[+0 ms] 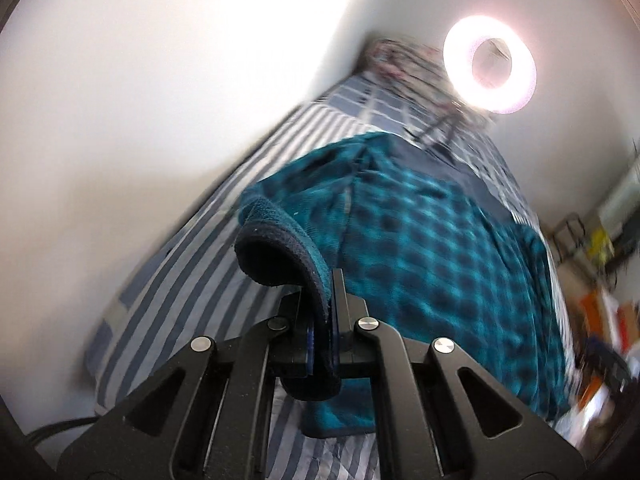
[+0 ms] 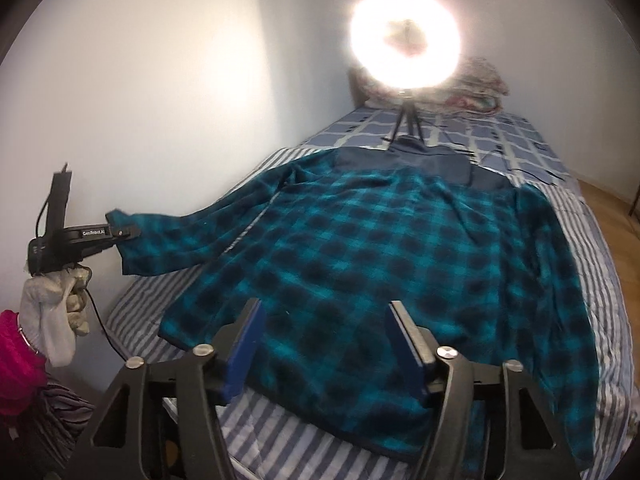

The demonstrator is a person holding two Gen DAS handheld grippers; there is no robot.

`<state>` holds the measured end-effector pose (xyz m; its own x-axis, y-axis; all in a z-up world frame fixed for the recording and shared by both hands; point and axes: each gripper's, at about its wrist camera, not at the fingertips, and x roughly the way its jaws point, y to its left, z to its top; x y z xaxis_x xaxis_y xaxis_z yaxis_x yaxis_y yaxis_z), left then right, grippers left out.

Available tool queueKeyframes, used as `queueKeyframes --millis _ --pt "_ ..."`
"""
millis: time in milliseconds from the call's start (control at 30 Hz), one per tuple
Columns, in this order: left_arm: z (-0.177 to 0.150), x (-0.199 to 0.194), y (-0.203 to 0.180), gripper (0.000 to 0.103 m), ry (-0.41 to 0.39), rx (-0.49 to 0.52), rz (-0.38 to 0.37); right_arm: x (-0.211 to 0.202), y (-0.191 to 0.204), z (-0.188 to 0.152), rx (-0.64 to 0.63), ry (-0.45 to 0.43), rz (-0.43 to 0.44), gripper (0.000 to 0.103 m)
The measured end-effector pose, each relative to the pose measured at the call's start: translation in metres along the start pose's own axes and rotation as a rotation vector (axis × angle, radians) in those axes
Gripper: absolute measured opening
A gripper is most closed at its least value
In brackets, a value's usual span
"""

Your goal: Fold large clothes

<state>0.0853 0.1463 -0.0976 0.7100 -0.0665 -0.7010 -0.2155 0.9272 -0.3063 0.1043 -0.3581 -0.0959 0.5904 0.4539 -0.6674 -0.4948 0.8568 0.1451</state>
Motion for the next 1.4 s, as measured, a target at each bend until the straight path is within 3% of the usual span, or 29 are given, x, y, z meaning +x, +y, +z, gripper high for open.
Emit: queueKeyframes --millis 133,433,733,900,1200,1400 --pt "0.0 0.001 -0.022 0.003 0.003 0.029 -0.044 0.023 0.004 0.037 -0.043 0.018 0.034 0.061" --pt "-0.004 0.002 -0.043 0.003 0.006 0.081 -0.12 0.113 0.015 0.134 0.012 0.106 0.139 0.061" --pt "-0.02 0.013 -0.06 0.003 0.061 0.163 -0.133 0.222 0.058 0.185 0.037 0.249 0.257 0.051" --pt "-0.027 0.017 -0.059 0.003 0.085 0.177 -0.133 0.28 0.089 0.204 0.073 0.314 0.288 0.051" --pt "-0.018 0.014 -0.038 0.003 0.09 0.131 -0.134 0.387 0.145 0.215 0.102 0.457 0.184 0.051" --pt "-0.018 0.012 -0.033 0.003 0.098 0.124 -0.132 0.426 0.163 0.215 0.074 0.506 0.066 0.036"
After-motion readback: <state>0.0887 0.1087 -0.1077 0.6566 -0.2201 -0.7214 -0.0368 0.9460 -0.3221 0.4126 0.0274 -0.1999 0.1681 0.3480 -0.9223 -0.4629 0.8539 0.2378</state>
